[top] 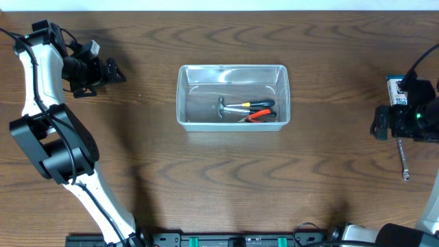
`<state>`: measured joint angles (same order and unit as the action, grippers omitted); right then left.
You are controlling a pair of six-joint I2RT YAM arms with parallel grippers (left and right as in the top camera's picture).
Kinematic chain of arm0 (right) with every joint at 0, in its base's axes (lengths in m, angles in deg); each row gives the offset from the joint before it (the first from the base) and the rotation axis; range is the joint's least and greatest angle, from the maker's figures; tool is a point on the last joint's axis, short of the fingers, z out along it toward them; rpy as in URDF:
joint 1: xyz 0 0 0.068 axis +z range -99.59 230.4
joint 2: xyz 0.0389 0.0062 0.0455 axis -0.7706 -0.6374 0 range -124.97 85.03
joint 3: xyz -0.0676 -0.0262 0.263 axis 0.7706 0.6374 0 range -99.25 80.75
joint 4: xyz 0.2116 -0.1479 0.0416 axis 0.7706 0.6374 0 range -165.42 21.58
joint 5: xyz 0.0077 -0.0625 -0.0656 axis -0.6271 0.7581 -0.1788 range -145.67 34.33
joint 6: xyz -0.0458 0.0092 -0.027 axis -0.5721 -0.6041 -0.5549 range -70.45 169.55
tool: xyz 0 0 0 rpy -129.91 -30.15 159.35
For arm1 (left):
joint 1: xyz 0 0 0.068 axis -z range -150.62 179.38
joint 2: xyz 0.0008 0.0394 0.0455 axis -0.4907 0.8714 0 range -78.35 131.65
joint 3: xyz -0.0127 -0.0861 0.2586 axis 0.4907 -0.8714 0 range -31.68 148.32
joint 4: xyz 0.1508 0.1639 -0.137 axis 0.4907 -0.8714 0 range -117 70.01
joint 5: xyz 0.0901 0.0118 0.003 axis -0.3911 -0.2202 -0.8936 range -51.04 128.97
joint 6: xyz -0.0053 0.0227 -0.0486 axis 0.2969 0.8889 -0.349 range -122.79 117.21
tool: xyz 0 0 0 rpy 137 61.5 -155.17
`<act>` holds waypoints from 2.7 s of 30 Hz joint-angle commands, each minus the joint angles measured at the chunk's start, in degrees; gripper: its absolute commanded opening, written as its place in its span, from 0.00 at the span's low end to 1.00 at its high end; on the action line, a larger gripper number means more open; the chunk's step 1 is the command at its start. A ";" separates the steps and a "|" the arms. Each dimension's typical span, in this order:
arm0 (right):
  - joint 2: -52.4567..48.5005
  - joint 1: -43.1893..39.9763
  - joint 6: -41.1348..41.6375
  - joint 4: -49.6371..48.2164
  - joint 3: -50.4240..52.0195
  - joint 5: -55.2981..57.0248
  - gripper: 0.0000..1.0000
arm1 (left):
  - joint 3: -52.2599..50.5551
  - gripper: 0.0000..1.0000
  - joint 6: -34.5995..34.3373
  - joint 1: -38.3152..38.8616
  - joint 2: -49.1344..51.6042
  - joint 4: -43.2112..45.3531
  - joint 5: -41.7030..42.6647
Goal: Pack container
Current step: 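Position the right gripper above the silver wrench and align with it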
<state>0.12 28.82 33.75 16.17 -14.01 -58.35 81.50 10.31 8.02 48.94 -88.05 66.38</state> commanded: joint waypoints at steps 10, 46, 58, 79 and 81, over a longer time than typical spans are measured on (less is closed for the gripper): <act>0.52 -0.20 -15.96 -10.71 4.26 -1.14 0.99 | 1.16 0.98 0.07 -0.11 -1.70 -0.15 -0.28; -10.01 -17.84 -20.98 -21.57 15.80 -3.78 0.99 | 1.16 0.98 0.07 -0.11 -1.70 -0.13 -0.28; -16.33 -17.77 -22.58 -22.82 15.80 -3.76 0.99 | 1.16 0.98 0.07 -0.11 -1.70 -0.15 -0.28; -18.69 -17.86 -26.27 -26.43 15.82 -3.76 0.99 | 1.16 0.98 0.07 -0.11 -1.70 -0.15 -0.28; -19.32 -17.88 -26.27 -26.91 15.82 -3.74 0.99 | 1.16 0.98 0.04 -0.11 -1.70 -0.13 -0.28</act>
<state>-17.62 11.51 8.44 -10.41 1.73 -63.27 81.50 10.31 8.02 48.94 -88.05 66.38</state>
